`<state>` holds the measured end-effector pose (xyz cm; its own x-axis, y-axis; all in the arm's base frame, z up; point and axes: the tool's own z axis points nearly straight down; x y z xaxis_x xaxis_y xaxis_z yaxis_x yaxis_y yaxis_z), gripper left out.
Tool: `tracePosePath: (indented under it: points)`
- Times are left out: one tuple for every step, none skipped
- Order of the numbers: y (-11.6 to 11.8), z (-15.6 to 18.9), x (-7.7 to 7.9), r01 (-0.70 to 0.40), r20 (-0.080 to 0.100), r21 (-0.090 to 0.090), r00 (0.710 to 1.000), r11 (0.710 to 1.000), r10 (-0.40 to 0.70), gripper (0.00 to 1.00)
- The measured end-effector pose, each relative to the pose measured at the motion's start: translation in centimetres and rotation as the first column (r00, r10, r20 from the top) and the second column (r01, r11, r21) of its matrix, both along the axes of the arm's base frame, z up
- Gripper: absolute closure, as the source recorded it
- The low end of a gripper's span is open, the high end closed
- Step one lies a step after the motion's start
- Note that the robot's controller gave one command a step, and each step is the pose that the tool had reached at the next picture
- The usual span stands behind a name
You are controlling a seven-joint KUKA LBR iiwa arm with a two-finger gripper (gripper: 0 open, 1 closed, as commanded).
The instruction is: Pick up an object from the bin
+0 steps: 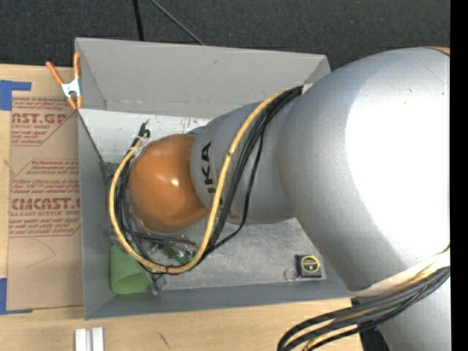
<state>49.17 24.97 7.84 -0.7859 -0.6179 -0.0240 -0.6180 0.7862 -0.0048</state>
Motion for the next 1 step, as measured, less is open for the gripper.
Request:
tracePosePath:
  points:
    - [-0.33, 11.0, 1.84, 0.02, -0.011, -0.006, 1.0, 1.0, -0.02, 1.0]
